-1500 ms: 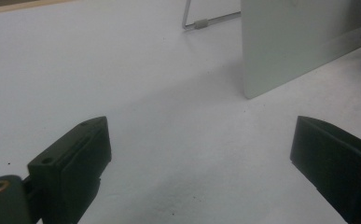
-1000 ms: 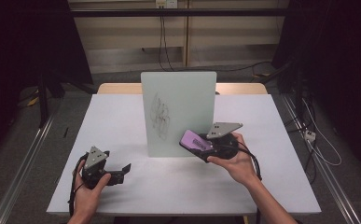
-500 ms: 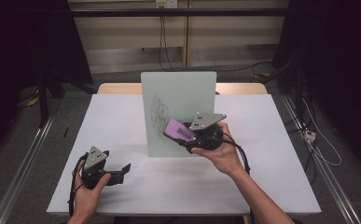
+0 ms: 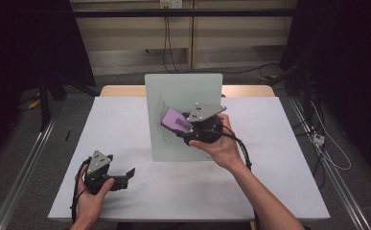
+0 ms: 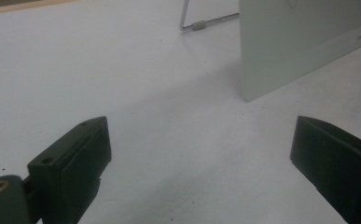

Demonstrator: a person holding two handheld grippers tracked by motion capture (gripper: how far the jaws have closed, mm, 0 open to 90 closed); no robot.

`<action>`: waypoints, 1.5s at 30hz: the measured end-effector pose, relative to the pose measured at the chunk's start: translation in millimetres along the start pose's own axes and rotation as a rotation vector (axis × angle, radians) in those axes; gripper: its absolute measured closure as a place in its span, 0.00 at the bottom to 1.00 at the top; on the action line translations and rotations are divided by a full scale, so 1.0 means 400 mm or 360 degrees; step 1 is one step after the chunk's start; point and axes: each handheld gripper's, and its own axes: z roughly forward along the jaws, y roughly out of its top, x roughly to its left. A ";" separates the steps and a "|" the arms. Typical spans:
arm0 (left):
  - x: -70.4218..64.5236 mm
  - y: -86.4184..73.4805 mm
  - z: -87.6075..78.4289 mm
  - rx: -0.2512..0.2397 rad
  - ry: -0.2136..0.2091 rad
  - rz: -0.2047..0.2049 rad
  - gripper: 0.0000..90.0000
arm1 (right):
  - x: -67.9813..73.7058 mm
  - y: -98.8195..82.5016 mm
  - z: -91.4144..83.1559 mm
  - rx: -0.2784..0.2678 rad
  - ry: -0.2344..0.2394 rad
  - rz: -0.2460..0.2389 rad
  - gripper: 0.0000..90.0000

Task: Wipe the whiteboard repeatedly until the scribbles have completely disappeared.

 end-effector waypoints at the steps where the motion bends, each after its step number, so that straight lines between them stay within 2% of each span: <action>1: 0.003 0.000 -0.001 0.0019 0.0007 0.0023 0.06 | -0.006 0.012 0.002 -0.0007 -0.0015 -0.0018 0.46; 4: 0.004 -0.002 0.001 0.0012 0.0004 -0.0003 0.06 | -0.015 0.028 0.007 -0.0014 -0.0021 -0.0031 0.47; 6: 0.006 0.000 0.000 0.0019 0.0007 0.0018 0.06 | -0.020 0.041 0.012 -0.0024 -0.0016 -0.0031 0.47; 9: 0.005 0.000 0.001 0.0007 0.0006 0.0001 0.06 | -0.017 0.064 0.017 -0.0026 -0.0024 -0.0058 0.47; 15: 0.005 0.001 0.000 0.0018 0.0006 0.0020 0.06 | -0.024 0.100 0.027 -0.0042 -0.0049 -0.0081 0.47; 18: 0.006 -0.002 0.002 0.0016 0.0001 0.0001 0.06 | -0.024 0.119 0.040 -0.0019 -0.0071 -0.0131 0.47; 21: 0.006 -0.003 0.003 0.0029 0.0000 -0.0010 0.06 | -0.028 0.126 0.044 -0.0013 -0.0081 -0.0137 0.47; 22: 0.006 -0.003 0.004 0.0024 0.0005 -0.0002 0.06 | -0.033 0.131 0.049 -0.0003 -0.0107 -0.0151 0.47; 29: 0.005 -0.002 0.002 0.0027 0.0002 -0.0001 0.06 | -0.038 0.134 0.058 0.0001 -0.0123 -0.0159 0.47; 34: 0.006 -0.002 0.003 0.0044 -0.0004 0.0023 0.06 | -0.039 0.132 0.061 0.0025 -0.0106 -0.0159 0.47; 38: 0.003 -0.003 0.009 0.0036 -0.0009 0.0007 0.06 | -0.040 0.132 0.061 0.0027 -0.0099 -0.0153 0.47; 42: 0.003 -0.003 0.009 0.0036 -0.0008 0.0006 0.06 | -0.042 0.130 0.062 0.0024 -0.0085 -0.0137 0.47; 45: 0.003 -0.004 0.007 0.0043 -0.0005 0.0006 0.06 | -0.042 0.123 0.066 0.0047 -0.0043 -0.0121 0.47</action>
